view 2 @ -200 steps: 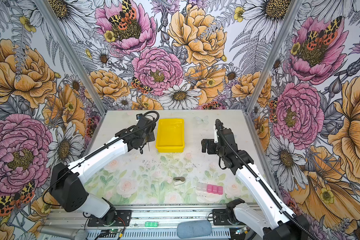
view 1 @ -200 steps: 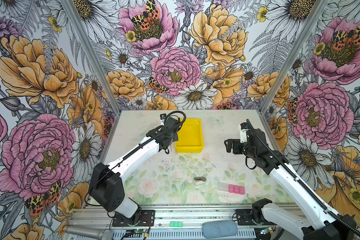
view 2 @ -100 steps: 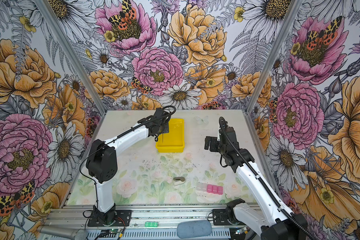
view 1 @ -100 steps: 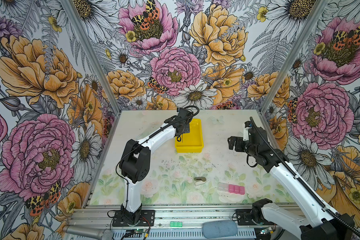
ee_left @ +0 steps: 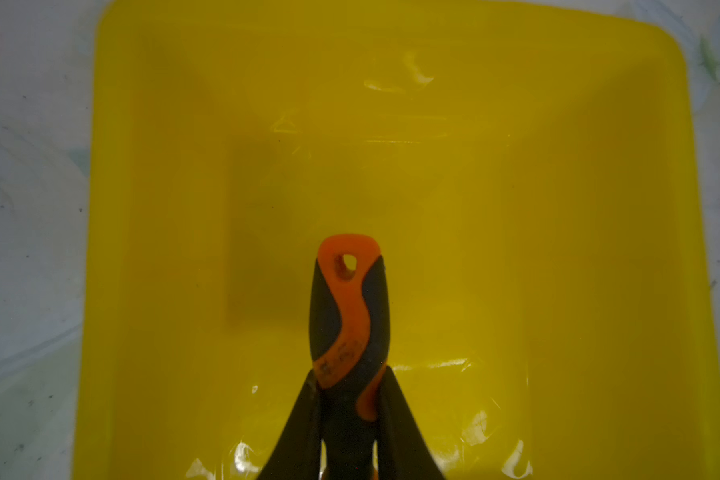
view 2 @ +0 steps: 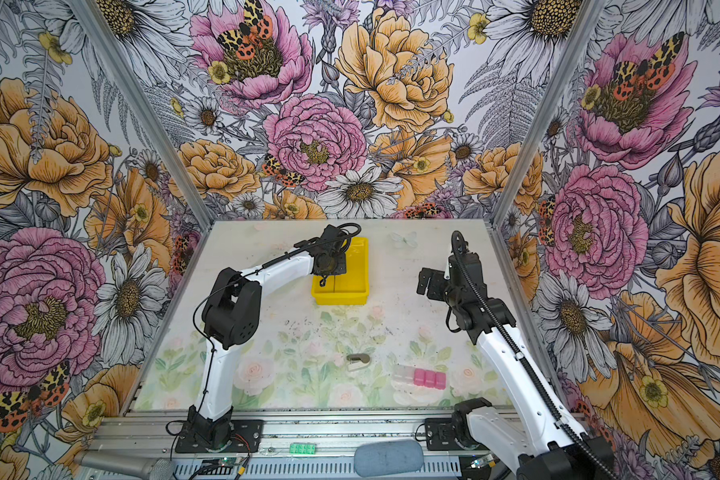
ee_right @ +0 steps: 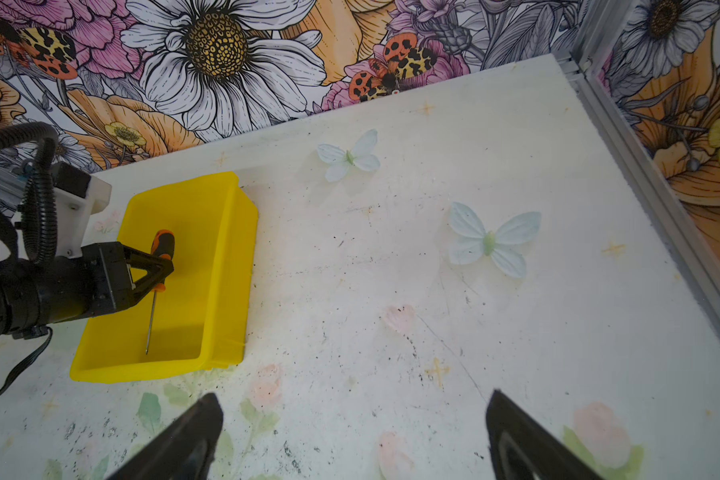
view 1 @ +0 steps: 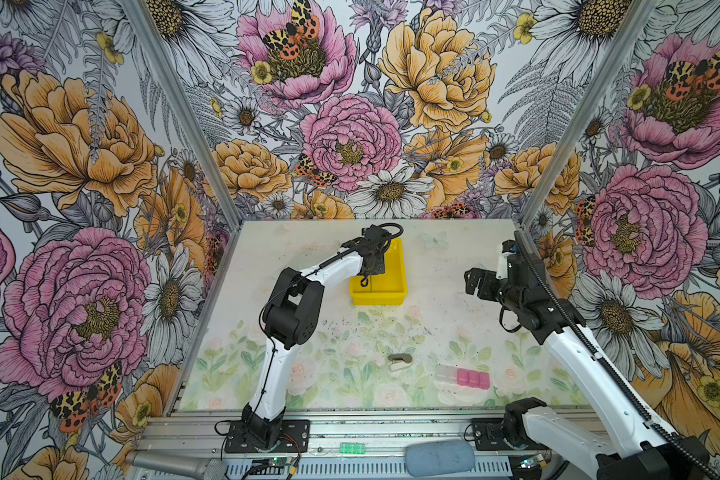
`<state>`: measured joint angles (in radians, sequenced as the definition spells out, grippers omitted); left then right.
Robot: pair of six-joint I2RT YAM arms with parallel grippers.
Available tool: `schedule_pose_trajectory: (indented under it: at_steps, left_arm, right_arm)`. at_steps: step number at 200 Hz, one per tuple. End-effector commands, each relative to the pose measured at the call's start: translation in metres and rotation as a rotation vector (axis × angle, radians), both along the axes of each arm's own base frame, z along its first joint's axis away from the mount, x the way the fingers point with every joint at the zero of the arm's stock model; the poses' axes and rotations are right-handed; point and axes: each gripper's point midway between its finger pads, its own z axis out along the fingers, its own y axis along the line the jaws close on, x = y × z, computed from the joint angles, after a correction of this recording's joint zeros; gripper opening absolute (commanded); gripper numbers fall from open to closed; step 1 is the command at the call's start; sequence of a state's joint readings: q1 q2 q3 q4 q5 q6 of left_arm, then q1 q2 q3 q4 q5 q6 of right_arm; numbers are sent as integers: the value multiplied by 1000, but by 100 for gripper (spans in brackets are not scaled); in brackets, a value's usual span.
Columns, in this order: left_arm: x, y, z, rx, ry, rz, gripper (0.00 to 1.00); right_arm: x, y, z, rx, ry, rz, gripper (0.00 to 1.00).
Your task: Put the screwdriver in the bin
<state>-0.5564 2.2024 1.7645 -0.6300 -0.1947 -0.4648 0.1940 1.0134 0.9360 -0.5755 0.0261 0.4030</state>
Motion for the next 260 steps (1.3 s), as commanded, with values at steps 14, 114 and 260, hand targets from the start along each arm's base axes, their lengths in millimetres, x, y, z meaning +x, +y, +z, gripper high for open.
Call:
schedule_pose_trajectory:
  at_steps: [14, 114, 260]
  left_arm:
    - [10, -4, 0, -48, -7, 1, 31]
    - [13, -9, 30, -76, -58, -4, 52]
    - [-66, 118, 140, 166, -359, 128, 99]
  right_arm:
    - [7, 13, 4, 42, -31, 66, 100]
    - [-9, 63, 17, 62, -124, 437, 100]
    - [-10, -46, -7, -135, -207, -157, 100]
